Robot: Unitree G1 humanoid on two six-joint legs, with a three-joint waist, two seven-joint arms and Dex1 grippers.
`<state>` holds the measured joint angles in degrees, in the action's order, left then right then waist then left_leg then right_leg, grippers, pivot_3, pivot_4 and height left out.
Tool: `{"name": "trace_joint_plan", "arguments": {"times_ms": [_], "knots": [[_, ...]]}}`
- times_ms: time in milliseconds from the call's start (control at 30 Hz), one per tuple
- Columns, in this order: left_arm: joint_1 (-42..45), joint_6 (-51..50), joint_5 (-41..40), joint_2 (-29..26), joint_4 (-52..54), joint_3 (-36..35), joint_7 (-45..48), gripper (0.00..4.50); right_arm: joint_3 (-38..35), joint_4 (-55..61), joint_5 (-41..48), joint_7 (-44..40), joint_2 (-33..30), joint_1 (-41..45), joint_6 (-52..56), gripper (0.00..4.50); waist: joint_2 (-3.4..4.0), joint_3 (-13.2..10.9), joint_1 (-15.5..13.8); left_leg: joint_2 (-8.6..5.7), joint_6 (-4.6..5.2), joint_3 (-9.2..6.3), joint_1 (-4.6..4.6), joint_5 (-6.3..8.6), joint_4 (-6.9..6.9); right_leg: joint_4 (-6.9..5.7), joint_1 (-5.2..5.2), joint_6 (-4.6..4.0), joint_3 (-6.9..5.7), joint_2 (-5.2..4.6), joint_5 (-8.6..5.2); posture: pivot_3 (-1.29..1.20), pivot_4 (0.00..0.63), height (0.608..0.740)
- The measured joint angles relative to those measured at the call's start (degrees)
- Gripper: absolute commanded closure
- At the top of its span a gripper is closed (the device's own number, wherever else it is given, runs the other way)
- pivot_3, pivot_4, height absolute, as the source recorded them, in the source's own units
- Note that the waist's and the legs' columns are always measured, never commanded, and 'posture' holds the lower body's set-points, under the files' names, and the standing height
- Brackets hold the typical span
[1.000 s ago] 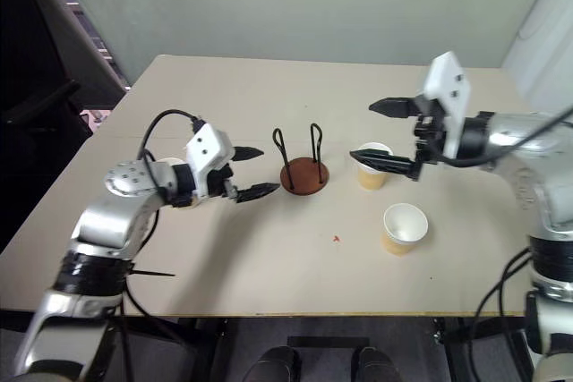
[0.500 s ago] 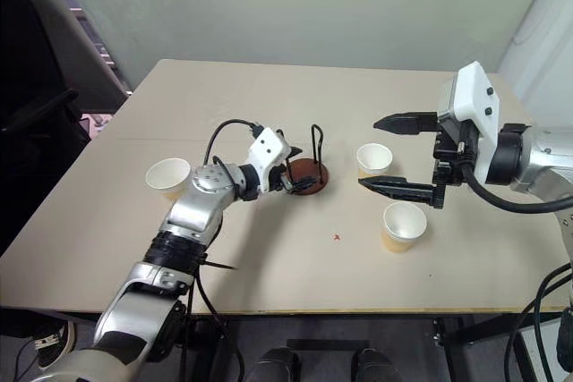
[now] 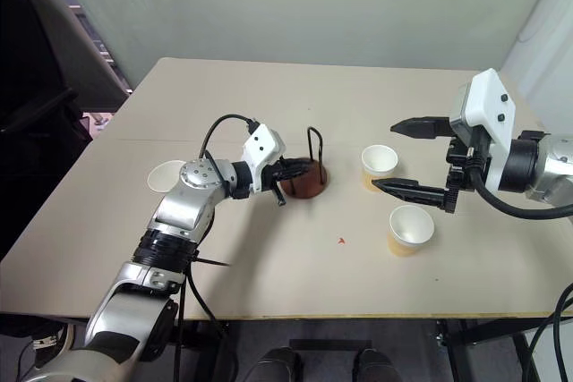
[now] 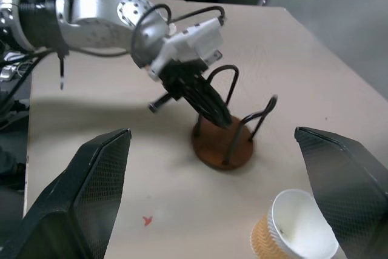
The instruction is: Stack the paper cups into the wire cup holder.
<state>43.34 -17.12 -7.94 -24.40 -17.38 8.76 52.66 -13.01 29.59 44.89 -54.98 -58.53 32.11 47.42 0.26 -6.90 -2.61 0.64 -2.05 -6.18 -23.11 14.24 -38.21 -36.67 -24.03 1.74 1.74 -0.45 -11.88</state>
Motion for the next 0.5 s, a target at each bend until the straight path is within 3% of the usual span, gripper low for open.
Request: {"name": "trace_joint_plan", "arguments": {"times_ms": [267,500], "knots": [[-0.7,-5.3,-4.6,1.6,5.1,1.8,7.4,4.47,-0.3,0.5,0.1,0.4,-0.2,-1.2,-0.2,0.0,-0.01,0.0,-0.2,-0.02,0.25,0.14,-0.02,0.18,-0.05,0.13,0.0,0.1,0.02,-0.22,0.05,0.0,0.15,0.74],[-1.3,-10.2,-6.9,2.4,13.5,7.9,13.0,4.47,-1.9,2.6,0.6,1.5,-0.3,-3.4,-0.2,0.0,-0.02,0.0,-0.2,-0.01,0.31,0.26,0.02,0.25,-0.05,0.15,0.0,0.14,0.02,-0.3,0.07,0.0,0.15,0.74]]}}
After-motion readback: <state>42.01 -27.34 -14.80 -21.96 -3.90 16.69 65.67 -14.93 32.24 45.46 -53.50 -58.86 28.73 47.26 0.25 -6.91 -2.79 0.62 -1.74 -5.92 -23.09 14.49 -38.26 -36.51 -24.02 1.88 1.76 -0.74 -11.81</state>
